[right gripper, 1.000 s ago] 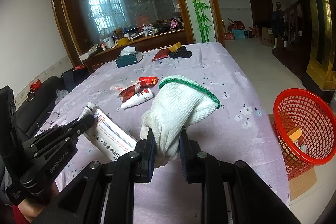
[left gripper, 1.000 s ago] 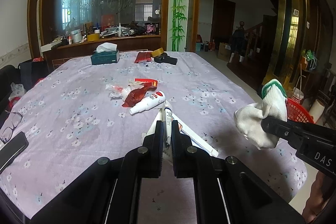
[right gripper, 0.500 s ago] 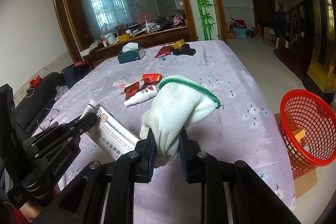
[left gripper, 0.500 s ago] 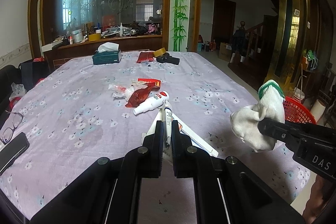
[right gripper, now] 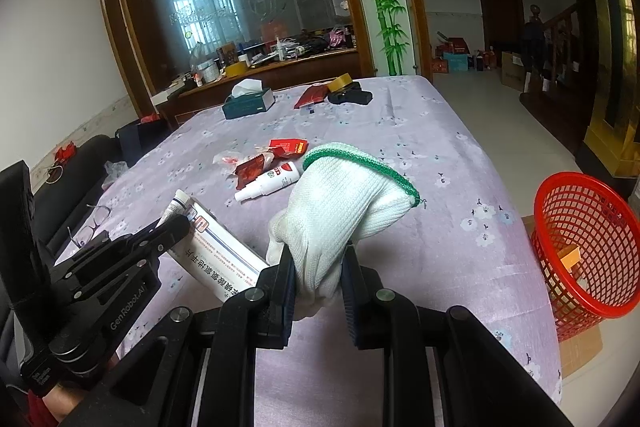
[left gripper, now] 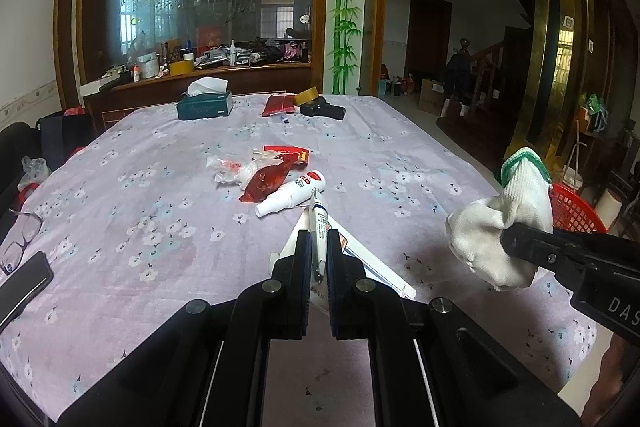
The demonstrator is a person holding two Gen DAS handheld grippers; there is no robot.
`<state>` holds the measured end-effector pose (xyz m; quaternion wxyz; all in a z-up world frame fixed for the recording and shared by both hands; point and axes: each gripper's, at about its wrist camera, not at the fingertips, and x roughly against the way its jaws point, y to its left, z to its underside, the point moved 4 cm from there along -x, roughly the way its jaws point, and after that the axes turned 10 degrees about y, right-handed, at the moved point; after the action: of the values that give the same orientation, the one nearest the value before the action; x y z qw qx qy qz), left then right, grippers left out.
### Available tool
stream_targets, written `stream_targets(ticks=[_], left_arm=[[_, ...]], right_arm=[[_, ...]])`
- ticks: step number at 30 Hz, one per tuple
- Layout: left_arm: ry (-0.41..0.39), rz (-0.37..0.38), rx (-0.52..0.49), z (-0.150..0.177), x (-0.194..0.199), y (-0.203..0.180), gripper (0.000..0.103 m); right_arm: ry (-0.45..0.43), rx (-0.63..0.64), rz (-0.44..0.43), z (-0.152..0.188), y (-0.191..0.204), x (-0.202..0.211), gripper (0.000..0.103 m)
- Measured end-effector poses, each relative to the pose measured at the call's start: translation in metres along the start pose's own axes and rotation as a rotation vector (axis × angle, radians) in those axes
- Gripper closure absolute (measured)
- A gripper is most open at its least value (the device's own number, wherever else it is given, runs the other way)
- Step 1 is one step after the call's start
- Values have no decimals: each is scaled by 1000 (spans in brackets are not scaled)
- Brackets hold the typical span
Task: Collect trash
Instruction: 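Lift the leaflet and glove above the table with both tools, then carry the leaflet and glove over the wastebasket and open both tools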
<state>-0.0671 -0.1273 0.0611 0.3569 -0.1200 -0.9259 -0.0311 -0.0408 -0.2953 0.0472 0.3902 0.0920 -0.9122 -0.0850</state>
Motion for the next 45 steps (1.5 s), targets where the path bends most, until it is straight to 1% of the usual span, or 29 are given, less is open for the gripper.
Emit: stream_targets(ticks=[19, 26, 32, 36, 39, 41, 45], left_arm=[[26, 40, -24, -7, -23, -17, 97], [29, 43, -41, -13, -28, -27, 97], [36, 80, -67, -23, -22, -44, 97], [37, 132, -106, -34, -15, -67, 97], [58, 213, -127, -45, -12, -90, 97], [76, 285, -138, -53, -12, -110, 97], [92, 362, -166, -67, -17, -149, 97]], right_arm=[[-4, -36, 42, -4, -14, 7, 81], [-8, -70, 38, -9, -30, 7, 81], [-30, -112, 52, -9, -53, 20, 81], [-67, -168, 83, -11, -85, 41, 80], [-109, -218, 117, -12, -113, 61, 80], [-137, -251, 144, -12, -133, 75, 80], [-179, -319, 191, -8, -174, 99, 80]])
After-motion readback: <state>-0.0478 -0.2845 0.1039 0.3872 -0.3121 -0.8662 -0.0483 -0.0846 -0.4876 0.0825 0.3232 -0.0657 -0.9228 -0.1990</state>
